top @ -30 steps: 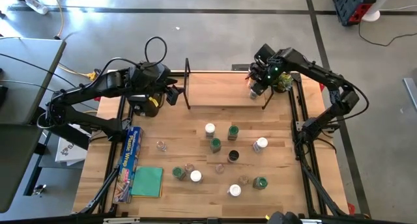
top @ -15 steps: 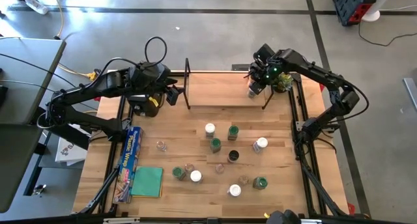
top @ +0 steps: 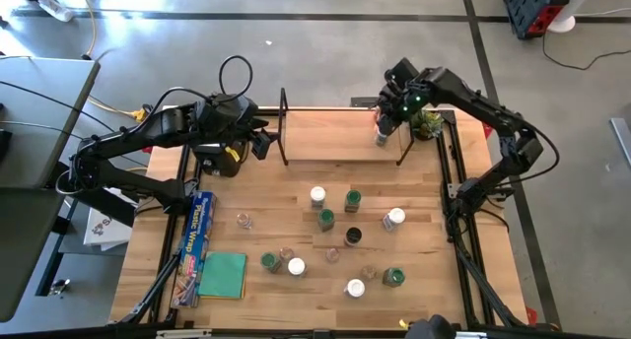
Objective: Shelf spices
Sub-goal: Put the black spice bottle on the shelf and align with the other black spice bottles
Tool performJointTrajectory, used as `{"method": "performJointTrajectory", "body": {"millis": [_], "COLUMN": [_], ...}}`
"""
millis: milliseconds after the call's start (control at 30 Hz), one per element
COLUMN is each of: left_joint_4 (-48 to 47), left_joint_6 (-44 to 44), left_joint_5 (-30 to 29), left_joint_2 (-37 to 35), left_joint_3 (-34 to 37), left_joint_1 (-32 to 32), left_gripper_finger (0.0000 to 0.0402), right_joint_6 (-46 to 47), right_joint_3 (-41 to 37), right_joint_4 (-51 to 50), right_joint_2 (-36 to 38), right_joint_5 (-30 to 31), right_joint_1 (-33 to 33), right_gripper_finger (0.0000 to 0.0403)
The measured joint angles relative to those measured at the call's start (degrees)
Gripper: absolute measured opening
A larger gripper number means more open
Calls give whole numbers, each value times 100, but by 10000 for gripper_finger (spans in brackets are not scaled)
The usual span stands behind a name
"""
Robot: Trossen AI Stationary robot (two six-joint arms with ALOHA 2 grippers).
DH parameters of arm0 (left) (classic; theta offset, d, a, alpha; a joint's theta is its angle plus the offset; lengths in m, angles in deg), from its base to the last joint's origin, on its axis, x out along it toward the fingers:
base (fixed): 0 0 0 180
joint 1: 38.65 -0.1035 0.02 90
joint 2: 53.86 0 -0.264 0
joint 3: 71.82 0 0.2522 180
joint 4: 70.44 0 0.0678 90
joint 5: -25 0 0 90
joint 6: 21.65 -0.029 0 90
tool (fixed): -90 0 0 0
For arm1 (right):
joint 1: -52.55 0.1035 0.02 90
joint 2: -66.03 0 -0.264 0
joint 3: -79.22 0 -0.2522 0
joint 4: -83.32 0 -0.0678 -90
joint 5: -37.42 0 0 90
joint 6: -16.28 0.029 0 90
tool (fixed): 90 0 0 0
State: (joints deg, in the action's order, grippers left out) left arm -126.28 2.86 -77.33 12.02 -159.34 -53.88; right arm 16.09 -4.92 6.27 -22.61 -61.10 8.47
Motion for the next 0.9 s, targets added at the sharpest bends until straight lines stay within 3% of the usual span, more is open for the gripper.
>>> {"method": "performJointTrajectory", "body": {"millis": [167,300,433,600,733,900], "left_joint_4": [-1,-4,-8,-144,-461,-865], "left_joint_6": [36,42,-72,-310,-538,-829], "left_joint_5": [15,32,254,729,1096,1439], "left_joint_2": [1,0,1,-10,-18,-17], "left_joint_3": [0,0,0,0,0,0], "left_joint_1": [4,9,7,7,7,7], "left_gripper_finger": [282,282,282,282,282,282], "right_joint_6": [-30,-376,-450,-444,-435,-5], "right_joint_3": [606,895,833,613,438,328], "right_joint_4": [-301,-293,-315,-344,-96,367], "right_joint_2": [50,265,409,422,422,340], "right_joint_5": [-25,-604,-1481,-1920,-1901,-1505], "right_joint_1": [160,653,1514,2902,3952,4833], "right_gripper_finger": [30,30,30,36,76,164]}}
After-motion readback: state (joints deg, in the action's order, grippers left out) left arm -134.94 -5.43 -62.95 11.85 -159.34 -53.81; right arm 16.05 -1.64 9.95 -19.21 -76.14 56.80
